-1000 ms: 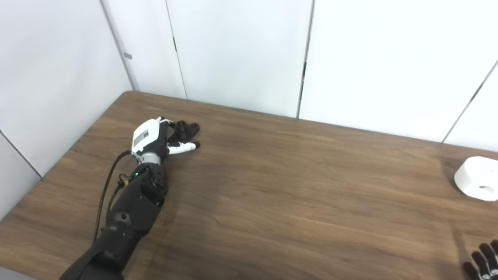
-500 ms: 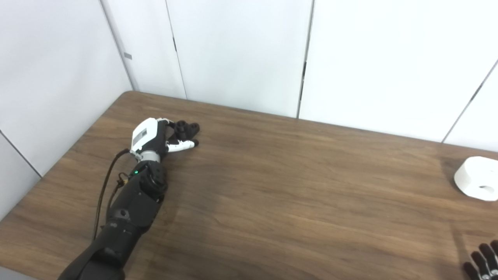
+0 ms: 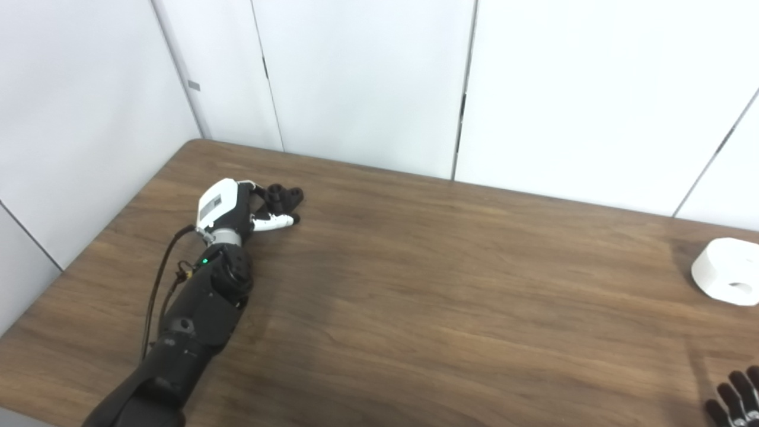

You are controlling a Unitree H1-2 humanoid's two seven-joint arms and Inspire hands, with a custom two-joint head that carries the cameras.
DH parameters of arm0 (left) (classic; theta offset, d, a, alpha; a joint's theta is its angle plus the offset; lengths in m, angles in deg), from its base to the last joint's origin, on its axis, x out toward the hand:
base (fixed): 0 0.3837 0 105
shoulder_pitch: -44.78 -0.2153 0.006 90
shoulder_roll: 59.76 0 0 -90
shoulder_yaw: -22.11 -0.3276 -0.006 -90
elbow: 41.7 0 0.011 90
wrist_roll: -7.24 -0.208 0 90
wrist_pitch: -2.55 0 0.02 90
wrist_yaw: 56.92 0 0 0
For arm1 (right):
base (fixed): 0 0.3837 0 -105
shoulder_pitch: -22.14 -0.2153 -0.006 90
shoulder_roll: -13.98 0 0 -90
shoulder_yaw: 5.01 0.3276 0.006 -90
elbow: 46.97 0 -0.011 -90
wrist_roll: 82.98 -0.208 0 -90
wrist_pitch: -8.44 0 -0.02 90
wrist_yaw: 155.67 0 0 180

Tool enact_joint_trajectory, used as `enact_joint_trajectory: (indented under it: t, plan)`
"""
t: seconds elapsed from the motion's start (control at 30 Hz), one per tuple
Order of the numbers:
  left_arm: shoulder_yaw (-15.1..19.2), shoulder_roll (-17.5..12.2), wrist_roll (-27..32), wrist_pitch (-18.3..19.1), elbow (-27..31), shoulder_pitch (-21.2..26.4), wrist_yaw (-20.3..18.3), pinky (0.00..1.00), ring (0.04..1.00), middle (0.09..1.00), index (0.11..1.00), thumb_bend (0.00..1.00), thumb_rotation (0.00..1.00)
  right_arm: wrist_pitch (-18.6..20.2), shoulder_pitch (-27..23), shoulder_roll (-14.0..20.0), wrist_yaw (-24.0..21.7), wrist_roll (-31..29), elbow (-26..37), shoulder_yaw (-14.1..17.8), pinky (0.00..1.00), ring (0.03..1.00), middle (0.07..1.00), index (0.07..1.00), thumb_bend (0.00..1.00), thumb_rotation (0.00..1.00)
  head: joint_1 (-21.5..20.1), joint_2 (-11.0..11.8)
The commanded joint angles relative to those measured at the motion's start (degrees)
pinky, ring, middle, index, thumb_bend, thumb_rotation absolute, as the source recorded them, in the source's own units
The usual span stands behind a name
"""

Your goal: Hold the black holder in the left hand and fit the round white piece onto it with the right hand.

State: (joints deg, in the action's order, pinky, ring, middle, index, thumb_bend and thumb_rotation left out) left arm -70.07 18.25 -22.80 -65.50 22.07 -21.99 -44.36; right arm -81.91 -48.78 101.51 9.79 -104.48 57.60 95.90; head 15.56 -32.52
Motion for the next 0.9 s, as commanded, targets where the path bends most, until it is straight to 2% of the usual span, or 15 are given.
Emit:
enact_joint_trajectory:
  t: [0.0,0.2,0.33,0.37,0.4,0.47,0.63,0.87]
  plan:
    - [0.0,-2.0,-1.1,0.8,0.7,0.5,0.1,0.94,0.928,0.849,0.636,0.87,0.25,1.7,1.9,0.7,0.4,0.2,0.1,0.0,1.0,1.0,1.0,1.0,0.69,1.0,0.0,0.0]
    - [-0.8,-2.5,-1.7,-0.6,-0.5,0.2,1.3,0.92,0.909,0.825,0.617,0.88,0.2,2.2,1.9,0.8,0.6,0.2,0.4,0.0,1.0,1.0,1.0,1.0,0.7,1.0,0.0,-0.3]
    - [-1.3,-2.8,-1.9,-2.3,-1.5,0.1,2.5,0.91,0.891,0.803,0.57,0.87,0.14,2.1,2.0,0.9,0.6,0.1,0.6,0.0,1.0,1.0,1.0,1.0,0.69,1.0,-0.1,-0.4]
    - [-1.4,-2.8,-1.8,-2.5,-1.8,0.2,2.7,0.92,0.894,0.805,0.523,0.67,0.1,2.0,2.1,0.8,0.6,0.1,0.6,0.0,1.0,1.0,1.0,1.0,0.69,1.0,-0.1,-0.4]
    - [-1.4,-2.8,-1.8,-2.7,-2.0,0.2,2.9,0.92,0.893,0.803,0.506,0.6,0.08,2.1,2.1,0.8,0.6,0.0,0.8,0.0,1.0,1.0,1.0,1.0,0.69,1.0,-0.2,-0.5]
    - [-1.8,-3.0,-2.1,-3.0,-2.3,0.1,3.2,0.91,0.884,0.787,0.49,0.54,0.06,2.3,2.3,0.8,0.7,-0.1,1.1,-0.1,1.0,1.0,1.0,1.0,0.68,1.0,-0.3,-0.4]
    - [-3.4,-3.6,-3.0,-3.9,-2.0,-0.5,2.8,0.87,0.855,0.74,0.485,0.52,0.05,2.4,2.4,0.9,0.7,-0.1,1.3,-0.1,1.0,1.0,1.0,1.0,0.67,1.0,-0.2,-0.5]
    - [-3.4,-3.4,-2.7,-3.6,-1.8,-0.3,2.2,0.84,0.859,0.746,0.485,0.52,0.05,2.2,2.2,1.1,0.4,-0.4,1.0,-0.2,1.0,1.0,1.0,1.0,0.67,1.0,-0.3,-0.5]
